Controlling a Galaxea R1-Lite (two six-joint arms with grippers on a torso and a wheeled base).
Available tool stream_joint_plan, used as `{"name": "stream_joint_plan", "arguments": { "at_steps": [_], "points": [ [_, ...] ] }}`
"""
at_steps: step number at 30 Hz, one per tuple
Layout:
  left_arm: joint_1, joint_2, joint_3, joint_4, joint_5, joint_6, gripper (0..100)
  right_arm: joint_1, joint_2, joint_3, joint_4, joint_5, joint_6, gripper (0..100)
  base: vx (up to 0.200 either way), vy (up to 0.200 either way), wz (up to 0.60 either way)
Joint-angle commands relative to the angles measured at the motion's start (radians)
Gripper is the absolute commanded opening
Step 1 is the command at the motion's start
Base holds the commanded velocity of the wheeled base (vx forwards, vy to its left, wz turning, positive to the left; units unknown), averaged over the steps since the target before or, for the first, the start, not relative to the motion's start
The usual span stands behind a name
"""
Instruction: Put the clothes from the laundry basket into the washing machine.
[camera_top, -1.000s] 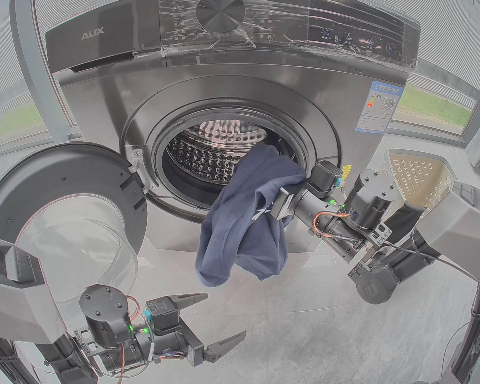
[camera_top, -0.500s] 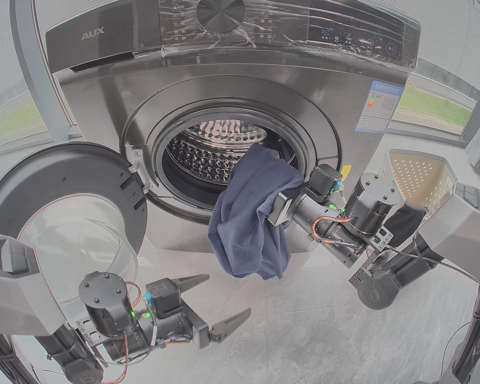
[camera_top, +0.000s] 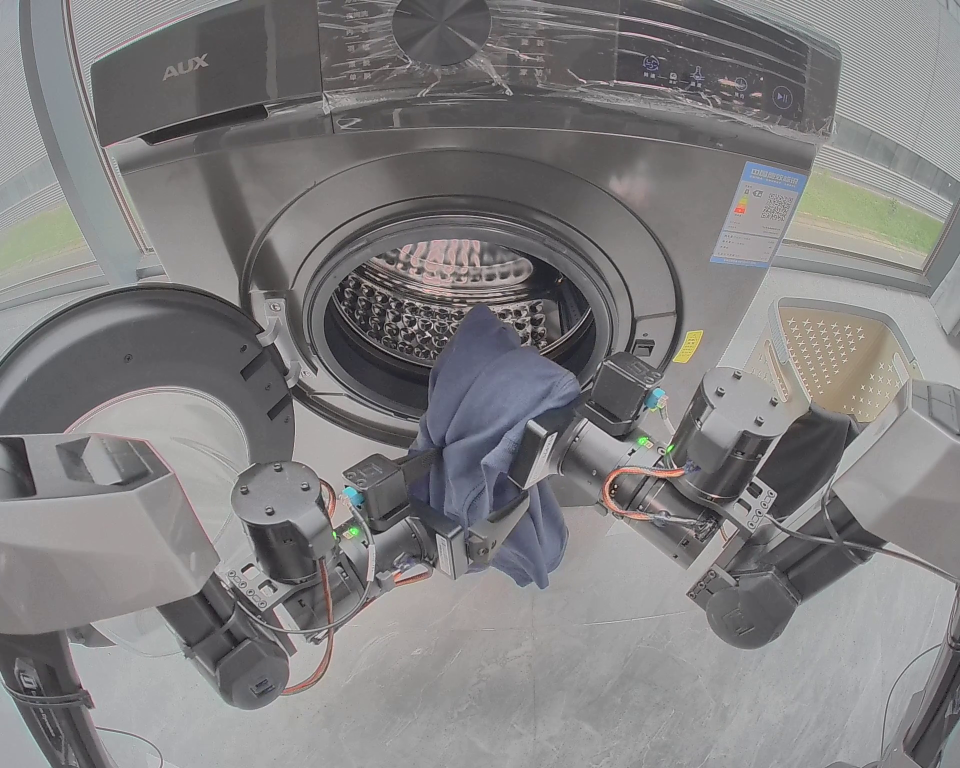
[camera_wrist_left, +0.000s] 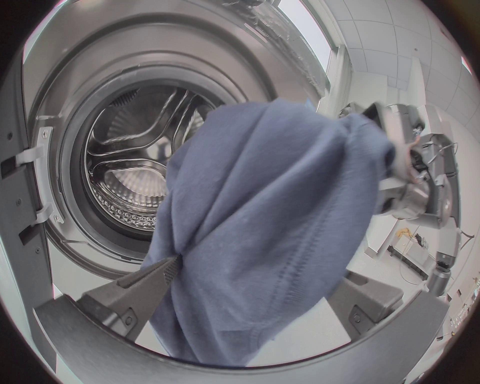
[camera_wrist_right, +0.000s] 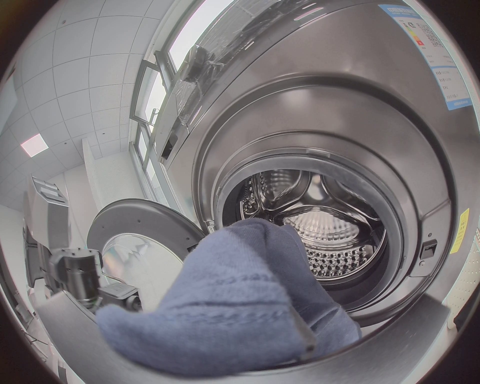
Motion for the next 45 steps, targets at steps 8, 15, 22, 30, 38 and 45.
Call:
{"name": "stream_joint_plan", "arguments": {
  "at_steps": [8, 15, 22, 30, 38, 45],
  "points": [
    [0.052, 0.165, -0.177, 0.000, 0.030, 0.000, 100, 0.068, -0.007, 0.030, -0.002, -0.034, 0.001, 0, 0.000, 0.000, 0.00],
    [0.052, 0.207, -0.223, -0.002, 0.036, 0.000, 100, 0.083, -0.010, 0.030, -0.001, -0.043, 0.006, 0, 0.000, 0.000, 0.00],
    [0.032, 0.202, -0.219, -0.002, 0.036, -0.002, 100, 0.086, -0.007, 0.021, -0.001, -0.048, 0.015, 0, 0.000, 0.000, 0.00],
    [0.030, 0.244, -0.267, -0.002, 0.062, -0.005, 100, 0.094, -0.010, 0.022, -0.001, -0.062, 0.027, 0, 0.000, 0.000, 0.00],
    [0.036, 0.256, -0.348, 0.000, 0.111, -0.056, 0, 0.094, -0.045, 0.038, -0.002, -0.073, 0.043, 0, 0.000, 0.000, 0.00],
    [0.071, 0.211, -0.348, 0.000, 0.124, -0.062, 0, 0.034, -0.110, 0.102, -0.002, -0.079, 0.060, 0, 0.000, 0.000, 0.00]
  ]
}}
